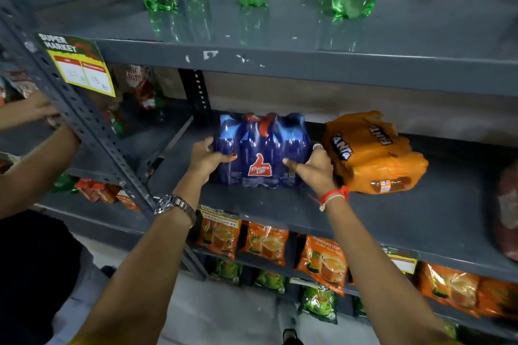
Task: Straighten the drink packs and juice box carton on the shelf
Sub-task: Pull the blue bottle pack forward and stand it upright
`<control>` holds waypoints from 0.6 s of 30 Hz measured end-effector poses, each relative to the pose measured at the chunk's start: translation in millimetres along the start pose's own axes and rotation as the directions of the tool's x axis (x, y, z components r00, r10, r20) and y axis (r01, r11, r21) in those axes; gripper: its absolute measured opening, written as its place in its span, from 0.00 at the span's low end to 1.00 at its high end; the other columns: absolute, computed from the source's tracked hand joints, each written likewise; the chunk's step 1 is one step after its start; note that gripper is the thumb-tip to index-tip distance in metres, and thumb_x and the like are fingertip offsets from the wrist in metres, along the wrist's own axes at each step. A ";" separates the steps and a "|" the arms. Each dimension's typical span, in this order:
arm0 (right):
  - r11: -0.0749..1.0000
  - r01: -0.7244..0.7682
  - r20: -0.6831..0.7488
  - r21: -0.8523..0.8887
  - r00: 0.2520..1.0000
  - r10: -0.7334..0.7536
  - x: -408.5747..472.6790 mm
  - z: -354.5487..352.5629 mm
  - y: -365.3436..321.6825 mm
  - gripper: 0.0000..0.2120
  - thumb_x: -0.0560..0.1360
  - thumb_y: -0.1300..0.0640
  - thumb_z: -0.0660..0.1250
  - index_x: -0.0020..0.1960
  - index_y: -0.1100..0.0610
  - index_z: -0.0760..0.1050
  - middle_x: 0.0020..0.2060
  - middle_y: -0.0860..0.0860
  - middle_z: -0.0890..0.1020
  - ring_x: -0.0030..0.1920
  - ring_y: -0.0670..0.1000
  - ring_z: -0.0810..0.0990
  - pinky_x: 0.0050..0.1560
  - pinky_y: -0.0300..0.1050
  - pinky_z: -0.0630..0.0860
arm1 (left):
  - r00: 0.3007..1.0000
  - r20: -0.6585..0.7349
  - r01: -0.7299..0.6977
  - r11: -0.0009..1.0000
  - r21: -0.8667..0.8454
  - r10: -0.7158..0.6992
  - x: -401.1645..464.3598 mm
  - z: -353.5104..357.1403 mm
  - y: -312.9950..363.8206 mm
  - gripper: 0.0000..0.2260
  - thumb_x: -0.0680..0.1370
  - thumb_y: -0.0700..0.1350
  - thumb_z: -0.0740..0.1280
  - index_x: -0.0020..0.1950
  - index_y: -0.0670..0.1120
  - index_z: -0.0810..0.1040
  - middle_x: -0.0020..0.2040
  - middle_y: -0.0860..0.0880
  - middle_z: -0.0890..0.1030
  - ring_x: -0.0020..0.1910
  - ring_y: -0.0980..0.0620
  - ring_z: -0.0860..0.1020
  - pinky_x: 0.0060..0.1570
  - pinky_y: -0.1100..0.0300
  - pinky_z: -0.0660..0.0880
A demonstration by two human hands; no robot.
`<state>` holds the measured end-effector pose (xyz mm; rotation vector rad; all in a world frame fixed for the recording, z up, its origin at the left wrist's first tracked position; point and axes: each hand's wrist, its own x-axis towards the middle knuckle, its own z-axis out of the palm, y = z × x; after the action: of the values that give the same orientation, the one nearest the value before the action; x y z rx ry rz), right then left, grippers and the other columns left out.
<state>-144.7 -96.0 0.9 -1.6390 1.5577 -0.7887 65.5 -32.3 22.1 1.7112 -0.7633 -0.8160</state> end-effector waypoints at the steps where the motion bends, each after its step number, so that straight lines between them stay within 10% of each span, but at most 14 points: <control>1: 0.999 0.031 -0.012 0.012 0.999 -0.031 -4.9 4.7 2.0 0.30 0.62 0.53 0.79 0.58 0.60 0.69 0.58 0.58 0.78 0.58 0.60 0.78 0.56 0.53 0.76 | 0.999 -0.028 -0.038 0.999 0.029 0.038 2.6 -0.3 -5.6 0.26 0.64 0.27 0.73 0.62 0.35 0.73 0.57 0.38 0.79 0.52 0.47 0.77 0.52 0.54 0.74; 6: 0.989 0.143 -0.003 0.024 0.990 -0.143 -24.6 26.7 12.1 0.35 0.63 0.58 0.78 0.63 0.59 0.62 0.63 0.58 0.71 0.65 0.59 0.73 0.63 0.56 0.74 | 0.985 -0.143 -0.074 0.984 0.160 0.097 13.1 3.2 -33.6 0.26 0.65 0.29 0.73 0.62 0.35 0.73 0.59 0.35 0.78 0.59 0.38 0.77 0.53 0.51 0.76; 10: 0.989 0.149 0.008 0.021 0.989 -0.149 -21.1 21.7 14.0 0.38 0.63 0.39 0.74 0.63 0.57 0.63 0.62 0.55 0.68 0.60 0.55 0.74 0.56 0.54 0.78 | 0.972 -0.182 -0.114 0.975 0.192 0.149 8.4 5.4 -38.4 0.27 0.67 0.31 0.72 0.65 0.38 0.70 0.63 0.37 0.75 0.61 0.42 0.76 0.55 0.55 0.75; 13: 0.915 0.114 -0.145 0.387 0.988 -0.062 -16.0 11.3 7.1 0.41 0.65 0.32 0.66 0.69 0.54 0.59 0.64 0.52 0.68 0.59 0.50 0.73 0.55 0.39 0.73 | 0.905 -0.378 -0.187 0.981 0.054 0.193 -20.2 23.4 -42.6 0.30 0.68 0.32 0.72 0.67 0.37 0.64 0.66 0.39 0.66 0.58 0.47 0.75 0.47 0.74 0.75; 18: 0.865 -0.057 0.135 0.498 0.991 -0.013 22.1 7.9 -5.7 0.29 0.78 0.39 0.53 0.74 0.54 0.59 0.70 0.51 0.67 0.72 0.51 0.64 0.73 0.51 0.60 | 0.956 -0.209 -0.223 0.973 -0.059 0.206 -74.1 89.4 -57.2 0.38 0.68 0.40 0.75 0.72 0.40 0.58 0.71 0.39 0.58 0.69 0.42 0.66 0.64 0.49 0.72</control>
<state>-133.3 -117.3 0.2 -1.2554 1.1469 -0.9554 -43.9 -5.0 -41.5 1.5770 -0.7501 -0.5082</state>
